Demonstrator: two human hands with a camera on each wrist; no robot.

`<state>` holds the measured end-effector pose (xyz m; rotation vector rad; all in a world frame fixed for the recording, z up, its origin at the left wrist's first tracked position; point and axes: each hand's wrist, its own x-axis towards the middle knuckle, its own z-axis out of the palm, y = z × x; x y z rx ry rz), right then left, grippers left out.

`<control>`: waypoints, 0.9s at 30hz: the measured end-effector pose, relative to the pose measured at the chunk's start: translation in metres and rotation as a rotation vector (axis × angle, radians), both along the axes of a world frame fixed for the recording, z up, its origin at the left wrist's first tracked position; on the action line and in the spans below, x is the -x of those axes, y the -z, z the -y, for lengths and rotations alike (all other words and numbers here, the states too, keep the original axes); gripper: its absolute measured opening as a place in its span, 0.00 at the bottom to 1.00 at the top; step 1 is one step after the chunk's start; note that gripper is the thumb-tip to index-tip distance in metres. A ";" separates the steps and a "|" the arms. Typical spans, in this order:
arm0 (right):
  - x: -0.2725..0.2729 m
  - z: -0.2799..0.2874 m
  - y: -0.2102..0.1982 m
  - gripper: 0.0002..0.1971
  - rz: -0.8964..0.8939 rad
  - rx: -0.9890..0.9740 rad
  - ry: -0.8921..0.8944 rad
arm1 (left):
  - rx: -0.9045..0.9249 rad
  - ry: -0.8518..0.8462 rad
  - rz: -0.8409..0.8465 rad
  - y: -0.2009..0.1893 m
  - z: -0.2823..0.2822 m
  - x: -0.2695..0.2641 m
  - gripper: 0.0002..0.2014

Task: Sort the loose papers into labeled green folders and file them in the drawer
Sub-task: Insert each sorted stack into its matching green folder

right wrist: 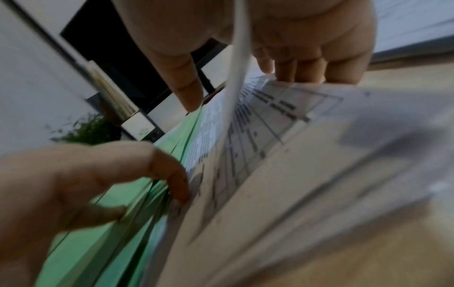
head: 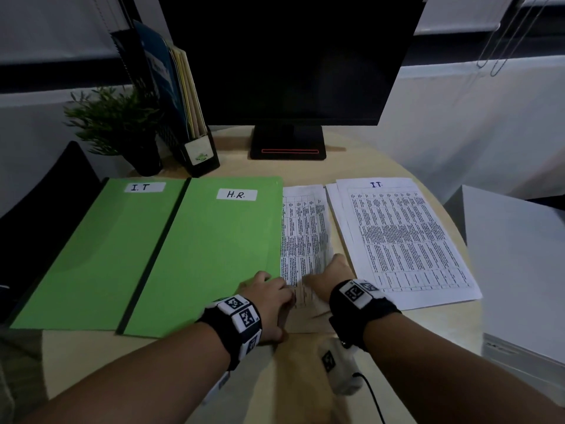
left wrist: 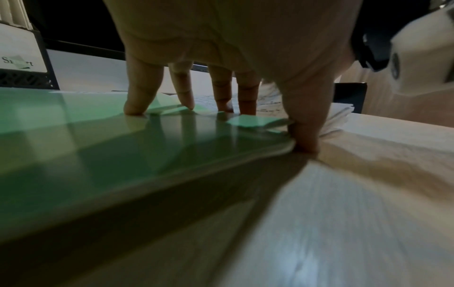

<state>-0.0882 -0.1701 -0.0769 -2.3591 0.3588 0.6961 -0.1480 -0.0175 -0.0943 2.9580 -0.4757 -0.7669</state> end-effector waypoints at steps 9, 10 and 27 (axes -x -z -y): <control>-0.016 -0.004 -0.006 0.17 -0.117 0.052 -0.067 | 0.051 -0.008 0.019 0.002 -0.004 0.004 0.27; -0.014 -0.005 -0.007 0.19 -0.098 0.129 -0.102 | 0.045 -0.008 0.020 0.002 -0.004 0.003 0.28; -0.012 -0.009 0.000 0.33 0.140 -0.231 0.148 | 0.014 0.010 -0.015 0.000 -0.001 0.001 0.33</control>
